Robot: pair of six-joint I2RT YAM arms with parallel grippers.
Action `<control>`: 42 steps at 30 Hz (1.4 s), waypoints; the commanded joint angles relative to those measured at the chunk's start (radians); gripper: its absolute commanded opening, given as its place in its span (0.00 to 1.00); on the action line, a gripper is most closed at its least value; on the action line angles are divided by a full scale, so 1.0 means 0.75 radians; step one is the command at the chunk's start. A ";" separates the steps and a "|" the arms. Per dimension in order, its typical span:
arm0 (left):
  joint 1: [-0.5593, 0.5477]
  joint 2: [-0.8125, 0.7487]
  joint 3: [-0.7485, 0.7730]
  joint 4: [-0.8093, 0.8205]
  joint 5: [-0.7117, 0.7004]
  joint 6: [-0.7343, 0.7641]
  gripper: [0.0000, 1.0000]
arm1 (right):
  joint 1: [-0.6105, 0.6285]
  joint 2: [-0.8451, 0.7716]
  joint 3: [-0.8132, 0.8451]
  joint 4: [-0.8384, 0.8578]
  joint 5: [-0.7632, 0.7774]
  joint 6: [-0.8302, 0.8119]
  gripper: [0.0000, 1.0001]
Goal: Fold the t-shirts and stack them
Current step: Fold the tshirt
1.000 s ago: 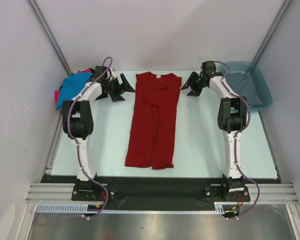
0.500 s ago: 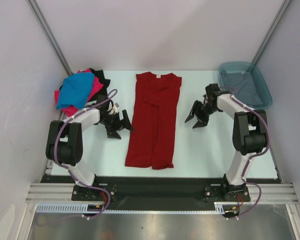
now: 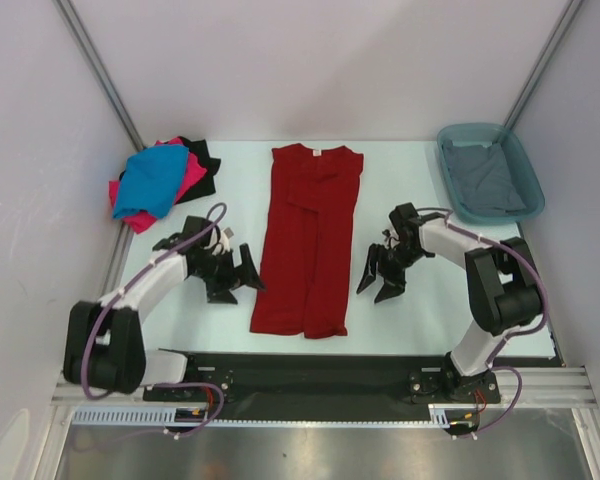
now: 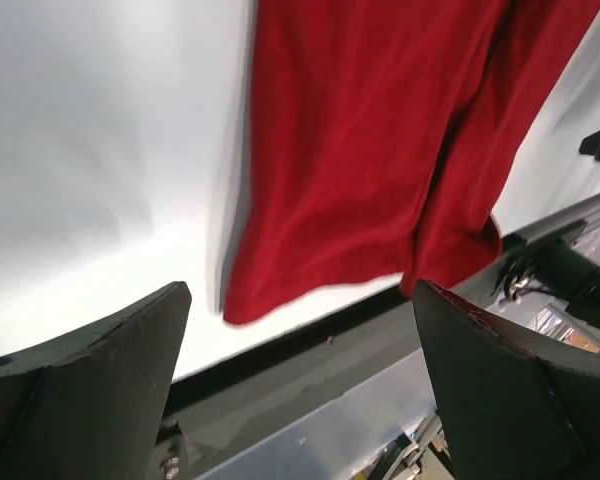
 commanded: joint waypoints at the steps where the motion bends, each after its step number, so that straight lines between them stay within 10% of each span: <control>1: -0.009 -0.185 -0.074 -0.100 -0.035 -0.052 1.00 | -0.017 -0.133 -0.055 0.037 0.035 0.029 0.60; 14: -0.011 -0.380 -0.213 -0.020 0.085 -0.175 1.00 | 0.016 -0.313 -0.114 0.018 0.101 0.072 0.64; 25: -0.011 -0.316 0.014 0.043 0.122 -0.189 1.00 | 0.073 -0.430 0.336 0.017 0.305 0.313 0.73; 42: -0.011 -0.306 -0.029 0.012 0.127 -0.140 1.00 | 0.155 -0.499 0.066 -0.035 0.295 0.260 0.71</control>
